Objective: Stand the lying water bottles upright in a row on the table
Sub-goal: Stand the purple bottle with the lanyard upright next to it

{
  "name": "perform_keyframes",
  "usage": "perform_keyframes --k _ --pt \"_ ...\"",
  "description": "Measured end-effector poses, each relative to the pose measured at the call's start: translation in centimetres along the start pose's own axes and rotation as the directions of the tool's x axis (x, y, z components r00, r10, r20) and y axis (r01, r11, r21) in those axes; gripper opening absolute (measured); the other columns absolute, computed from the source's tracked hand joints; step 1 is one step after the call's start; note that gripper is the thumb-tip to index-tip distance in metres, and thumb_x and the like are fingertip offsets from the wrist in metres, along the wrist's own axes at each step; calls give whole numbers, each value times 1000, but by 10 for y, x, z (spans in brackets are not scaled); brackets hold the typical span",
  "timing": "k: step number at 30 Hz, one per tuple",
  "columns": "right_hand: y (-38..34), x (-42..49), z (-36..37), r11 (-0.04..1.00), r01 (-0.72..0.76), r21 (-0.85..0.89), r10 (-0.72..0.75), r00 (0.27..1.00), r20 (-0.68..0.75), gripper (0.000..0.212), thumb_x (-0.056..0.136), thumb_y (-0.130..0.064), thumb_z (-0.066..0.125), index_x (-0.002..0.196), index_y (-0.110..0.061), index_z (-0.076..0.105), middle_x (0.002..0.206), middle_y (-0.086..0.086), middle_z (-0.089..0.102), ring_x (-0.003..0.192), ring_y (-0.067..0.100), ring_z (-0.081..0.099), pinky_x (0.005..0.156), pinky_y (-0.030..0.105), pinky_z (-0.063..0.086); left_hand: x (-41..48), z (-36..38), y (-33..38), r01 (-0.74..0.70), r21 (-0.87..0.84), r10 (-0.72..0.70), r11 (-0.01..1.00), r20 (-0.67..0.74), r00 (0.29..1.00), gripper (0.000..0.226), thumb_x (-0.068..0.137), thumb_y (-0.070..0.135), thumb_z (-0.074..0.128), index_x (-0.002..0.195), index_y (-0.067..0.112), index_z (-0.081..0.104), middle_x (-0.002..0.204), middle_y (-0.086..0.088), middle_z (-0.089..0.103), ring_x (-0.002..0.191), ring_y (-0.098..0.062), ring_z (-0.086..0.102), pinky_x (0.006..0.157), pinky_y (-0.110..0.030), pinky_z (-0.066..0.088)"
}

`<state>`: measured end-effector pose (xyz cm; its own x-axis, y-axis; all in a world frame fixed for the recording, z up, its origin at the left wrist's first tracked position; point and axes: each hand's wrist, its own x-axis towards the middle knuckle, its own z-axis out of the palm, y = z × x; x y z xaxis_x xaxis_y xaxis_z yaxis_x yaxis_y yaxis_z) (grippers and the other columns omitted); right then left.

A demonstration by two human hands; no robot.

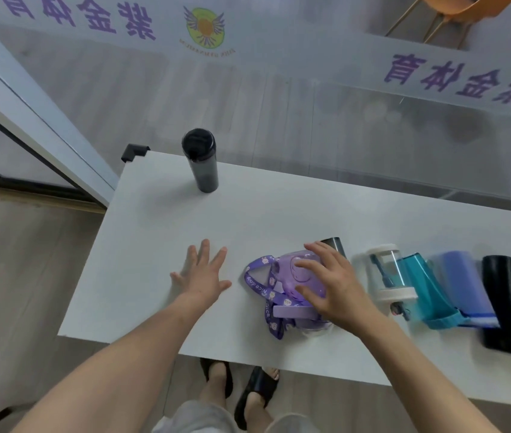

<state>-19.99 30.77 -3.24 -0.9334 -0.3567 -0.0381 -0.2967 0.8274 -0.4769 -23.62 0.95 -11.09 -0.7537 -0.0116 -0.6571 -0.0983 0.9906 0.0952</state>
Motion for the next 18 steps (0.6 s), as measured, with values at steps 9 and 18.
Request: perform_keyframes --k 9,18 --pt "14 -26 5 987 163 -13 -158 971 180 46 80 -56 79 119 -35 67 173 3 10 160 21 2 119 40 35 1 -3 -1 -13 36 13 999 21 1000 88 100 50 59 161 48 -5 169 4 -24 157 -28 -17 107 -72 35" --pt "0 35 2 988 -147 55 135 975 178 58 79 -83 52 93 -30 70 170 -8 21 149 16 34 95 39 50 9 -1 -9 -45 3 45 999 25 999 88 98 51 61 160 51 -2 170 6 -21 157 -28 -15 105 -72 37"
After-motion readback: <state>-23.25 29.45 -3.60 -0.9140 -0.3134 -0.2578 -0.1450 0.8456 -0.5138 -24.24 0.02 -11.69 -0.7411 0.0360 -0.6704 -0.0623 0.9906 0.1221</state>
